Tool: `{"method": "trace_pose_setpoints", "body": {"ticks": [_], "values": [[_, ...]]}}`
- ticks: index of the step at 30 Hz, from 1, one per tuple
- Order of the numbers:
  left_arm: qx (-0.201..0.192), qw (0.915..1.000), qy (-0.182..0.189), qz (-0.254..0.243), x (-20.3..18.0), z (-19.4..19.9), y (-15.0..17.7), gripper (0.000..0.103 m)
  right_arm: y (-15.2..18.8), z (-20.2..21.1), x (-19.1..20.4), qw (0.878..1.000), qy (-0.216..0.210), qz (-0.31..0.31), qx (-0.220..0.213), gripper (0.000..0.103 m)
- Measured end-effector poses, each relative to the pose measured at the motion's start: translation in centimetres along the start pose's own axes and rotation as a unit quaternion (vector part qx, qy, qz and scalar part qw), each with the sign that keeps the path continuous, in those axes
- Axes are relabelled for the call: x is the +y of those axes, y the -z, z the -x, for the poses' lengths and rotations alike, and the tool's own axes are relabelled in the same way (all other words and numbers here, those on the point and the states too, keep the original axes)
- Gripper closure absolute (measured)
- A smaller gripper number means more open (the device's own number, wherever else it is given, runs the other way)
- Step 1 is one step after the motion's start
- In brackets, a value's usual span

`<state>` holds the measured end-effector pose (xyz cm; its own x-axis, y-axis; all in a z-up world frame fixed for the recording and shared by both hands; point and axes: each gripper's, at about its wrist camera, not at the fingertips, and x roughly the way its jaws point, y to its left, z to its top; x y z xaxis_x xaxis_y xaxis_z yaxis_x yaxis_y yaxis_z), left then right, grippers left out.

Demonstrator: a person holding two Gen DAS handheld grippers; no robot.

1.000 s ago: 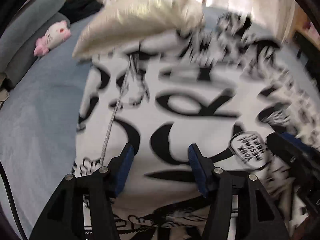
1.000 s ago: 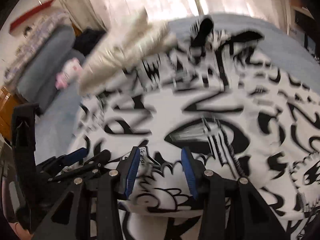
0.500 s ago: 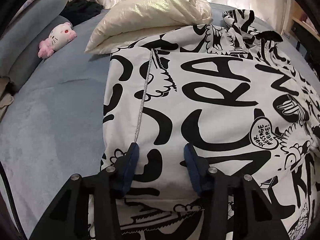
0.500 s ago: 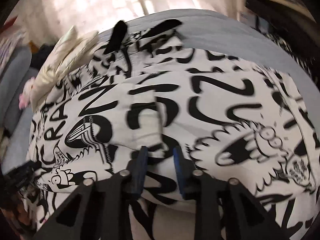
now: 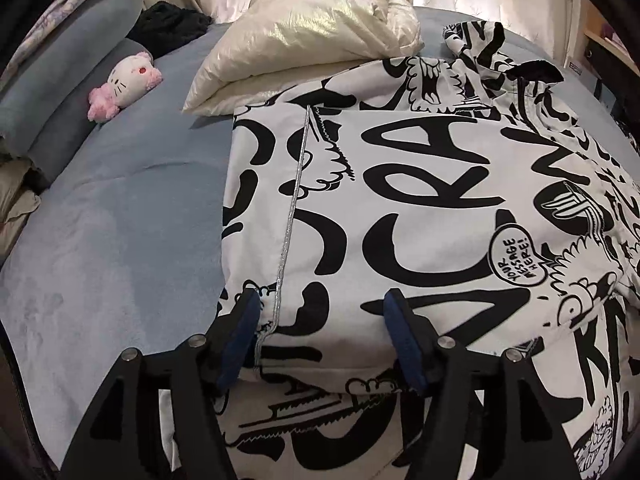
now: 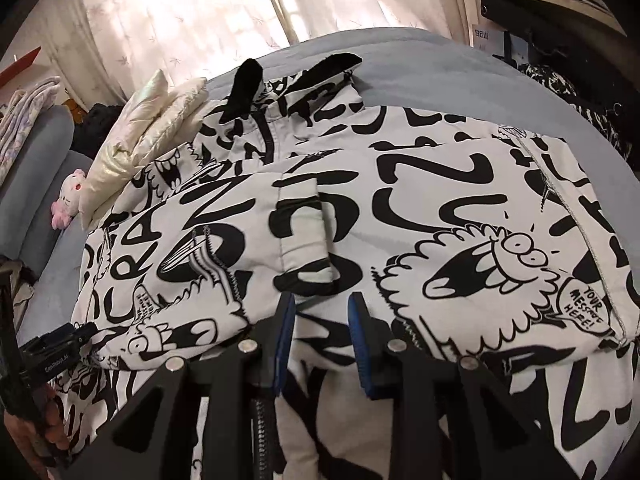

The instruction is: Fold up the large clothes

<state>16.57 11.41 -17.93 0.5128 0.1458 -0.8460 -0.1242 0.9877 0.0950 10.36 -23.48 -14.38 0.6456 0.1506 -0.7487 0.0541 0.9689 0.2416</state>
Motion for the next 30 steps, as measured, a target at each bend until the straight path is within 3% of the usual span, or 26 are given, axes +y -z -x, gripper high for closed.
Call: {"method": "trace_pose_setpoints", "body": {"ticks": [13,30], "values": [[-0.025,0.9994,0.021,0.014,0.9,5.2,3.0,0.035,2.1,3.5,-0.6,0.999,-0.017,-0.028,-0.008,0.076],[-0.068,0.9959,0.034,0.048,3.2,12.9,6.0,0.03,3.7,10.4,-0.2,0.997,-0.042,-0.035,-0.057,0.075]]}}
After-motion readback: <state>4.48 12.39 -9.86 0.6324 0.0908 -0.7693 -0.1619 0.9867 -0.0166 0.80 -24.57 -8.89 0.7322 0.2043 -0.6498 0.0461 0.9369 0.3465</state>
